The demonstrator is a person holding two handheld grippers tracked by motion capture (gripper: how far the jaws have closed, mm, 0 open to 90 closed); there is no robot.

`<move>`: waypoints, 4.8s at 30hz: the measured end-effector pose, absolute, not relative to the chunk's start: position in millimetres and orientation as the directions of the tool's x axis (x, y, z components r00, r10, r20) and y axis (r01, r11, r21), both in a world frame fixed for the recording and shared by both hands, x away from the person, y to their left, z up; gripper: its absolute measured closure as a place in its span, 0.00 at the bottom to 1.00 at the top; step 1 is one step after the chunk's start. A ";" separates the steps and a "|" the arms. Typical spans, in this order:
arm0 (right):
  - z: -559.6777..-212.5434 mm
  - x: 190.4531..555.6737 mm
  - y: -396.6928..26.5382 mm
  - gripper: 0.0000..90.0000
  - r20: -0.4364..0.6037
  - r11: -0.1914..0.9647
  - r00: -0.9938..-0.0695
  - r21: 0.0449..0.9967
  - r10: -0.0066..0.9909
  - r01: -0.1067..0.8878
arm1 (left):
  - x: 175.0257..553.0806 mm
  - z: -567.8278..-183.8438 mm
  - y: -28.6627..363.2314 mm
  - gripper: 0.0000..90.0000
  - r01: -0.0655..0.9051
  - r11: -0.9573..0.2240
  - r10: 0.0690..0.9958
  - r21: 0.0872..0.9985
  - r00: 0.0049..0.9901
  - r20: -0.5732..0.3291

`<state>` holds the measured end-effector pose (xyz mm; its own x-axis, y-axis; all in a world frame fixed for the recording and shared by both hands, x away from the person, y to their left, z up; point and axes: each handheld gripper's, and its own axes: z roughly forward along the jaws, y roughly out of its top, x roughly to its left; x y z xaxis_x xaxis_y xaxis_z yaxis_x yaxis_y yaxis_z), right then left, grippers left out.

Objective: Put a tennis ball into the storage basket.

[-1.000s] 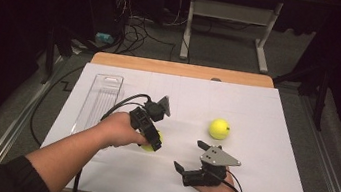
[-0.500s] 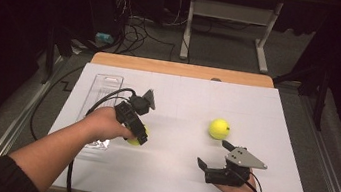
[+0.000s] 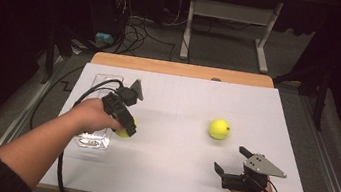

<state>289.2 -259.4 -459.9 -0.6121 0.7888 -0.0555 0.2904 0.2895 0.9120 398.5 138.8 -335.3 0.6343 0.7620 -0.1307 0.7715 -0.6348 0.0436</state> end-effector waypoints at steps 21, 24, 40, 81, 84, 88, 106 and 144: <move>-461.7 286.0 -267.9 0.00 -0.049 0.281 -0.598 0.911 0.800 0.302 | 412.4 -330.6 206.6 0.30 0.856 -0.516 0.853 0.026 0.517 -0.070; -461.8 286.1 -267.6 0.00 -0.050 0.282 -0.599 0.912 0.799 0.300 | 415.3 -331.3 214.6 0.30 0.868 -0.496 0.867 0.024 0.496 -0.052; -461.1 286.3 -267.6 0.00 -0.042 0.275 -0.601 0.913 0.798 0.301 | 440.1 -328.2 229.7 0.30 0.904 -0.427 0.904 0.030 0.427 -0.021; -462.3 286.2 -265.3 0.00 -0.029 0.272 -0.612 0.912 0.790 0.307 | 464.1 -341.6 214.7 0.01 0.907 -0.414 0.908 0.083 0.417 -0.029; -462.2 286.2 -265.7 0.00 -0.032 0.273 -0.613 0.912 0.790 0.305 | 461.0 -341.4 208.6 0.01 0.897 -0.435 0.899 0.080 0.438 -0.023; -461.8 286.3 -265.9 0.00 -0.031 0.271 -0.610 0.913 0.792 0.305 | 455.7 -342.5 195.0 0.01 0.878 -0.472 0.880 0.077 0.475 -0.025; -462.8 294.0 -264.6 0.00 -0.024 0.262 -0.594 0.912 0.804 0.317 | 424.6 -355.2 121.0 0.01 0.765 -0.634 0.763 0.117 0.643 -0.066; -458.2 392.5 -228.6 0.03 -0.034 0.280 -0.461 0.834 0.887 0.476 | 384.9 -385.8 88.9 0.01 0.681 -0.726 0.676 0.094 0.732 -0.089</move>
